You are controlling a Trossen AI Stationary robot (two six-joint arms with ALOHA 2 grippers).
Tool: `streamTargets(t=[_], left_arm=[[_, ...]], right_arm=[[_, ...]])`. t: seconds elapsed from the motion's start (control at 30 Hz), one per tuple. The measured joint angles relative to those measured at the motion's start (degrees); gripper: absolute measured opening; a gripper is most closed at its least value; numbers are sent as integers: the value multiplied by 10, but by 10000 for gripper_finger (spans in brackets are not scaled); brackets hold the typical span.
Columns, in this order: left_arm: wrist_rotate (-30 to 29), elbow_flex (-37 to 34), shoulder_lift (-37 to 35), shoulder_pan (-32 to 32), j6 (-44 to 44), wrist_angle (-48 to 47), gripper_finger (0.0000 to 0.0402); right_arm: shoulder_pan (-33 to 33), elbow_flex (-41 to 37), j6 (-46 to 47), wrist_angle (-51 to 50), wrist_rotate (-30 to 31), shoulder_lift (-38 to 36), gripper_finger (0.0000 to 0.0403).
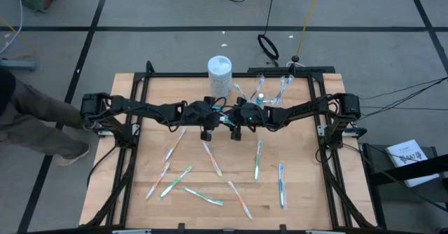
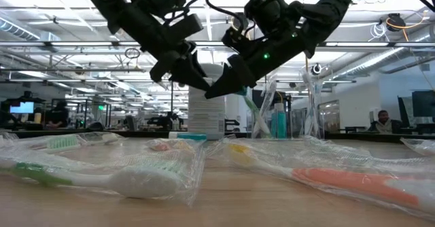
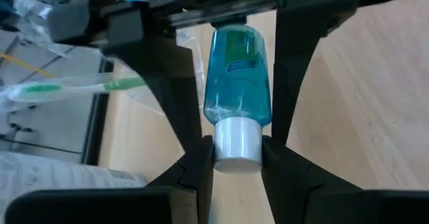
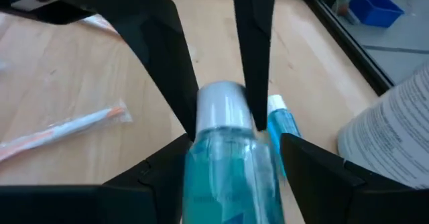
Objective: Pick & Place toothbrushing station
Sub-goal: Put the blue mouthwash into the transparent organizer
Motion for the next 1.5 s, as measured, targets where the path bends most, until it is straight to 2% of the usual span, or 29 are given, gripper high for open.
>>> streamTargets(t=[0.13, 0.77, 1.5], left_arm=[[-28, 1, 0, -3, 0, -12, 106], [-30, 1, 0, -2, -5, -8, 107], [-29, 0, 0, -2, -30, -1, 120]], right_arm=[[-2, 0, -5, -1, 0, 0, 200], [-1, 0, -15, -1, 0, 0, 145], [-1, 0, -15, -1, 0, 0, 138]])
